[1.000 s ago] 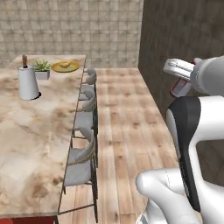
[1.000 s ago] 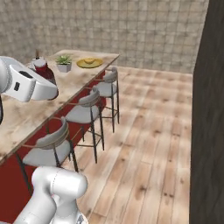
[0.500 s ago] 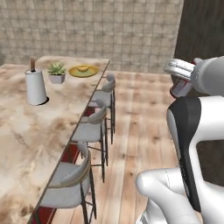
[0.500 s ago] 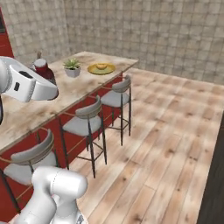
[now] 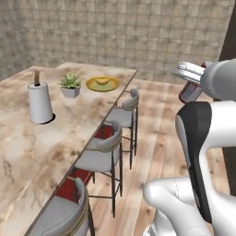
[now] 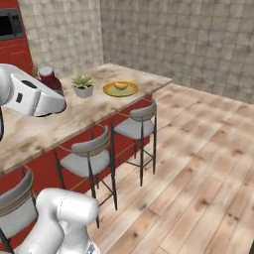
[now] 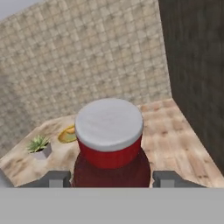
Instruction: Move the hot dog bun to the plate on the dining table and place the condiment next to that plate. Then navigate to the fridge and take the sausage and place it on the plate as well.
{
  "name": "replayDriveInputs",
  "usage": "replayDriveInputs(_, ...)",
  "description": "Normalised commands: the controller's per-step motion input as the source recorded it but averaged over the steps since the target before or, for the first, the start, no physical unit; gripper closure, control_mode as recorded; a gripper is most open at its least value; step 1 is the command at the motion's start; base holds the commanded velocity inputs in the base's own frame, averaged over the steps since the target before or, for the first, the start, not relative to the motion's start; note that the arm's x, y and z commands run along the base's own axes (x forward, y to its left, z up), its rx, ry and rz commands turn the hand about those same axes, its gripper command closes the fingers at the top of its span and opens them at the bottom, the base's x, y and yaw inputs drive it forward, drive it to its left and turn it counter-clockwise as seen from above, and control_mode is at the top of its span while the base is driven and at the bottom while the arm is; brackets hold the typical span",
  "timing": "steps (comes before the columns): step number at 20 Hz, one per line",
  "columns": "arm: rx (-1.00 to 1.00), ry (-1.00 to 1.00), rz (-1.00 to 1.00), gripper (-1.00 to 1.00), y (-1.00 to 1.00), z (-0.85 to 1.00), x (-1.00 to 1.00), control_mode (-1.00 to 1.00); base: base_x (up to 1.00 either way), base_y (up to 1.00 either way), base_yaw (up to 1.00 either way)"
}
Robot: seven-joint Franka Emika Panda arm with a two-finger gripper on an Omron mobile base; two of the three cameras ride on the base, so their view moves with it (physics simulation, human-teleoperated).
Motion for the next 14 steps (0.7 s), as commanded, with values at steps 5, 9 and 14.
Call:
replayDriveInputs(5,0.00,0.00,0.00,1.00,0.00,0.00,0.00,1.00,0.70,-0.50,0.35)
replayDriveInputs(9,0.00,0.00,0.00,1.00,0.00,0.00,0.00,1.00,0.70,-0.47,0.34)
replayDriveInputs(14,0.00,0.00,0.00,1.00,0.00,0.00,0.00,1.00,0.65,-0.46,0.36)
